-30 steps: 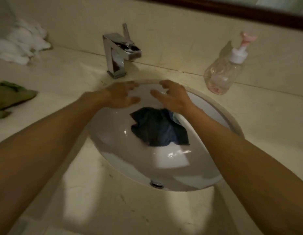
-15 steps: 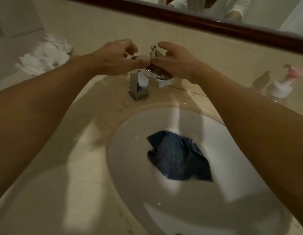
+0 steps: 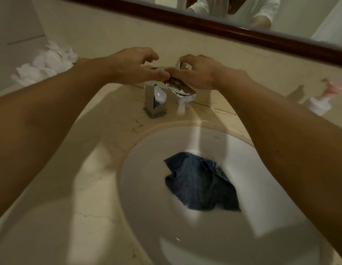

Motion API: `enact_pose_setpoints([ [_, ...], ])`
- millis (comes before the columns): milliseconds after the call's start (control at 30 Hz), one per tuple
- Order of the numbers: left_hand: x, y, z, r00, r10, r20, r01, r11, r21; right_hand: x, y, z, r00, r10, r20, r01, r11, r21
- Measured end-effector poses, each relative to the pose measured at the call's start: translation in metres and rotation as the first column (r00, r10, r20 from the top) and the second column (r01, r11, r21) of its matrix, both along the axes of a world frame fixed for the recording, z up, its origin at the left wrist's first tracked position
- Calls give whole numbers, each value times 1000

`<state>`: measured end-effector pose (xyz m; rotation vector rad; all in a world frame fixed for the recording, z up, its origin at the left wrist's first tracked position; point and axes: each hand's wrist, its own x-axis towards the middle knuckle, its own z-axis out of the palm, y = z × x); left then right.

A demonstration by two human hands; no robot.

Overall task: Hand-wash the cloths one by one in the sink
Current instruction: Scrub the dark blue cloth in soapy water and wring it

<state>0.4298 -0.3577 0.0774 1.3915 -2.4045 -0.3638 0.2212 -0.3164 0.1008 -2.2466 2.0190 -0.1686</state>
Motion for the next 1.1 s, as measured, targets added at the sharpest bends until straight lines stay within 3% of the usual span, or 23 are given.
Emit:
enact_pose_setpoints([
  [167, -7, 12, 4, 999, 36, 16, -36, 999, -12, 4, 16, 2, 980, -38, 193, 12, 991, 135],
  [333, -38, 43, 14, 998, 5, 60, -5, 1000, 7, -18, 54, -13, 909, -90, 406, 74, 996, 54],
  [533, -120, 106, 22, 968, -122, 220, 140, 988, -68, -89, 136, -16, 845, -172, 507, 198, 980, 3],
  [733, -212, 148, -8, 953, -299, 41, 294, 952, 89, -168, 201, -44, 714, -307, 630, 434, 899, -54],
  [933, -276, 144, -38, 946, -285, -154, 311, 932, 188, -226, 197, -69, 524, -472, 709, 757, 640, -134],
  [1100, -308, 135, -63, 858, -255, -446, 396, 881, 258, -239, 176, -81, 497, -350, 794, 583, 813, -6],
])
